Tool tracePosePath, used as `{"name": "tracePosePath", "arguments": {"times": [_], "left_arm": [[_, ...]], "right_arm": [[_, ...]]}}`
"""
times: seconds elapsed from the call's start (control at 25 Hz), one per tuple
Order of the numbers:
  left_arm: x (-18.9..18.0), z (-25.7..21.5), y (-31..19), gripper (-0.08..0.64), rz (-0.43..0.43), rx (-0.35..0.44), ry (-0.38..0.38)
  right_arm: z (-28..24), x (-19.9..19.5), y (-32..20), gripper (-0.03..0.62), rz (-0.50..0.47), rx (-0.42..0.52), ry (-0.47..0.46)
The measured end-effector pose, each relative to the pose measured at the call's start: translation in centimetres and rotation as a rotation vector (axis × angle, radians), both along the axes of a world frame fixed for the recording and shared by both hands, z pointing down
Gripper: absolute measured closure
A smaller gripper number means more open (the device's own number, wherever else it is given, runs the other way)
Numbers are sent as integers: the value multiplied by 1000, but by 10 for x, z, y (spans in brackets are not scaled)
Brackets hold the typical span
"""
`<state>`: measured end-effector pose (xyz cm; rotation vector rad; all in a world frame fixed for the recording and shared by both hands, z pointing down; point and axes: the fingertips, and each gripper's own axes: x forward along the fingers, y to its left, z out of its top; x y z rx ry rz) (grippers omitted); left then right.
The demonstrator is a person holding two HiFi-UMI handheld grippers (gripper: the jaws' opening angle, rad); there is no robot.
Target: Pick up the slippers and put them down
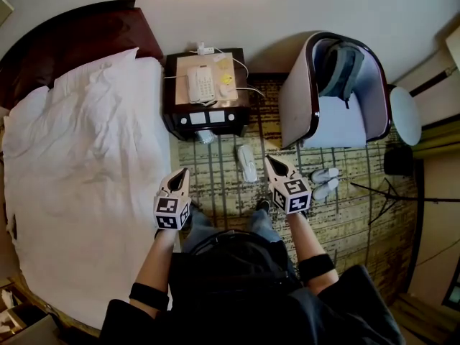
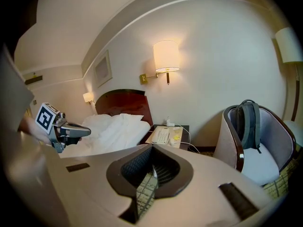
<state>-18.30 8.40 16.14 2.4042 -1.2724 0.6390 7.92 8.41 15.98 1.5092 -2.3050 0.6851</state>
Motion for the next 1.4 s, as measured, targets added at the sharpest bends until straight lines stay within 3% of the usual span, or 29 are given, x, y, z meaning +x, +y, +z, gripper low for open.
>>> {"name": "tracePosePath", "arguments": {"times": [0.52,0.88,1.24,1.4], "left_arm": [[11,-4,-14,560,36,34,-43],[11,7,-16,560,45,-3,-43],[5,57,-31,560,58,-71,-64],[3,97,-46,526,76,-126,-62]], "right_arm": [[7,-4,-4,591,-18,-22,-5],[17,-17,-8,591,-56,-39,-4],[60,-47,-23,591,-100,-76,-4],[91,-70,-38,591,-122,-100,10]]}}
